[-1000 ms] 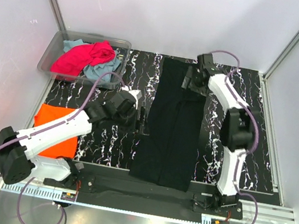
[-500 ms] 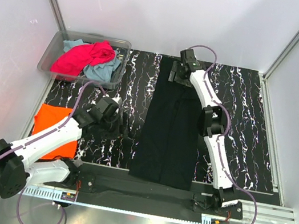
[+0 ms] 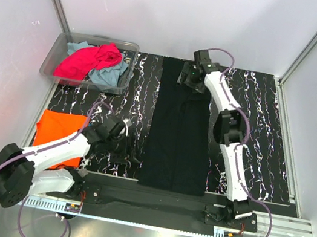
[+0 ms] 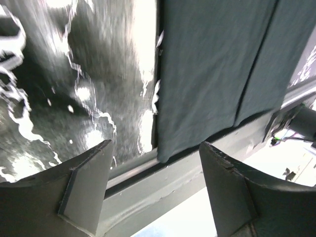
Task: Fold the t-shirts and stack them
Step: Fold the tshirt
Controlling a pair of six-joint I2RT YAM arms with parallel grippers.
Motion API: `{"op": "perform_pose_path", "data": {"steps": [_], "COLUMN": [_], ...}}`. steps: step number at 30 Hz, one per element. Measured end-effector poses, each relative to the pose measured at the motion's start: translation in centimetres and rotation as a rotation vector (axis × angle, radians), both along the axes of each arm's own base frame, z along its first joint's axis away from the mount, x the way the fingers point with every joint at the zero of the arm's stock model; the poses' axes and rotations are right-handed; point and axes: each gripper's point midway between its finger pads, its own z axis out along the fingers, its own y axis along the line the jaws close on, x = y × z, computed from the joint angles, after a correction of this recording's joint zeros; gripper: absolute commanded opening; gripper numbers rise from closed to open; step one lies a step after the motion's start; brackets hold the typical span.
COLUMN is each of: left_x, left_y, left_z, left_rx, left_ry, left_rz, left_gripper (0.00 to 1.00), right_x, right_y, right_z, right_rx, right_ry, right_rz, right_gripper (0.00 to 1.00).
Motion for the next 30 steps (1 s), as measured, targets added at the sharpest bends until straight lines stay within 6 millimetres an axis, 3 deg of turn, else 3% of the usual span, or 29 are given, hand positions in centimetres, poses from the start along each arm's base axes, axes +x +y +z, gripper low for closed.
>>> {"op": "perform_pose_path", "data": {"steps": [2, 6, 9, 11, 13, 14, 15, 18, 21, 23, 30], "left_x": [-1.1, -2.6, -2.8, -3.0, -3.4, -3.6, -3.8, -4.1, -4.0, -3.8, -3.3], "left_y": [0.0, -0.1, -0.6, -1.0, -1.5, -1.8, -2.0, -2.4, -2.7, -2.8, -3.6], "left_z": [-0.6, -1.3, -1.4, -1.7, -2.3, -2.6, -2.7, -2.9, -3.0, -3.1, -3.4], "left_rx": [-0.007, -0.018, -0.027, -0.019, -0.001, 0.008, 0.016, 0.023, 0.025, 0.027, 0.027], "left_ry": [0.015, 0.035, 0.035, 0.053, 0.078, 0.087, 0.096, 0.111, 0.119, 0.121, 0.137], "left_rz": [-0.005, -0.013, -0.023, -0.031, -0.05, -0.061, -0.068, -0.077, -0.07, -0.065, -0.047], "left_gripper": [0.72, 0.69, 0.66, 0.64, 0.63, 0.62, 0.61, 0.59, 0.57, 0.56, 0.5], "right_x": [-2.9, -10.3, -17.2, -22.1, -27.0, -29.4, -31.3, -37.3, -42.0, -43.1, -42.5], "right_y": [-1.4, -4.9, -7.7, -9.1, -10.1, -10.4, -10.6, -11.8, -13.2, -13.6, -12.9], "right_z": [2.5, 11.2, 17.2, 18.1, 16.5, 14.8, 12.8, 4.9, 0.8, 0.0, -2.2], "right_rx": [-0.034, -0.062, -0.045, -0.026, 0.005, 0.021, 0.033, 0.021, -0.013, -0.018, 0.026], "right_ry": [0.049, 0.039, -0.034, -0.041, 0.0, 0.05, 0.1, 0.354, 0.528, 0.554, 0.56], "right_rz": [0.018, 0.049, 0.054, 0.059, 0.068, 0.07, 0.071, 0.014, -0.05, -0.087, -0.159], "right_gripper": [1.0, 0.99, 0.88, 0.81, 0.75, 0.64, 0.61, 0.59, 0.57, 0.56, 0.52]}}
